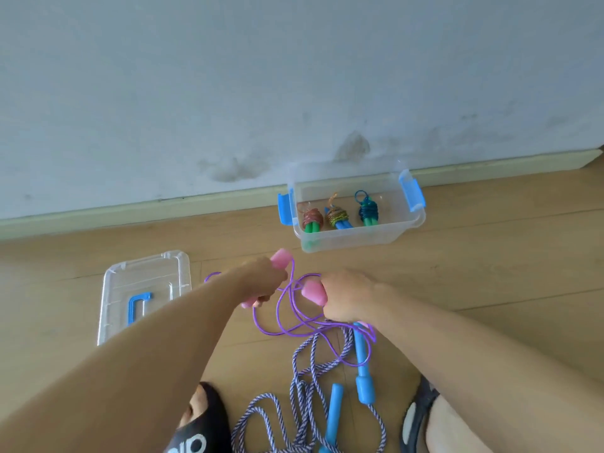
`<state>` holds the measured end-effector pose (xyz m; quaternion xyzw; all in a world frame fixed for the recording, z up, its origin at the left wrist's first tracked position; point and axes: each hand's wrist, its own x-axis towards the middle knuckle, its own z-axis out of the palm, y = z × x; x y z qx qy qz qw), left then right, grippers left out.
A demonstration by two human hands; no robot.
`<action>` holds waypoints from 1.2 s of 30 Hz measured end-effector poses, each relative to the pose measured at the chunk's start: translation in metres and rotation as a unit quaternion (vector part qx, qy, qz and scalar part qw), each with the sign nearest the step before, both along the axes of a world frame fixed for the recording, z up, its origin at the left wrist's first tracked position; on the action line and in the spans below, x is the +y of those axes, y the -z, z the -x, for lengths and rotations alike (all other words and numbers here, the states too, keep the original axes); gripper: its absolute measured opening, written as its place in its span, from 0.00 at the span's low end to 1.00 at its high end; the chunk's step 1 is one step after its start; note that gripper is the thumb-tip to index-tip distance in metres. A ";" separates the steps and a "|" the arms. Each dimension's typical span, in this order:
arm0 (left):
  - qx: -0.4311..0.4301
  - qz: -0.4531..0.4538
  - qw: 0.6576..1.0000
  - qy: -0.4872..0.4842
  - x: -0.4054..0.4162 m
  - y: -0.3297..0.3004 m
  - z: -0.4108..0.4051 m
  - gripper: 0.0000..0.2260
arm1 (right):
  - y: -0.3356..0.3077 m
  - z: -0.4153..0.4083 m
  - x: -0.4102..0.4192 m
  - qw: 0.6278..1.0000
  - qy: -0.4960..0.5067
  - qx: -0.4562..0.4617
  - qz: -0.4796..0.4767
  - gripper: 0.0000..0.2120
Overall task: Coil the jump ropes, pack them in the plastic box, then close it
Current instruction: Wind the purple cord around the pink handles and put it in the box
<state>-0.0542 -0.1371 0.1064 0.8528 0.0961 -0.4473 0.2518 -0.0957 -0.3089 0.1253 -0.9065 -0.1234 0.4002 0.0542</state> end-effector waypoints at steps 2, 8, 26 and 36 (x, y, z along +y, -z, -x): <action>0.028 0.093 0.988 -0.116 -0.007 -0.045 0.005 0.09 | -0.043 0.000 0.002 0.997 0.061 -0.015 -0.048 0.06; -0.031 0.278 0.939 -0.203 -0.016 -0.155 0.026 0.17 | -0.150 0.006 0.009 0.968 0.166 -0.143 -0.122 0.10; -0.046 0.377 0.921 -0.085 0.019 -0.256 0.073 0.14 | -0.242 0.027 -0.010 0.846 0.316 0.088 -0.421 0.17; -0.017 0.385 0.923 0.010 0.045 -0.281 0.065 0.13 | -0.248 0.024 0.003 0.887 0.173 -0.138 -0.406 0.24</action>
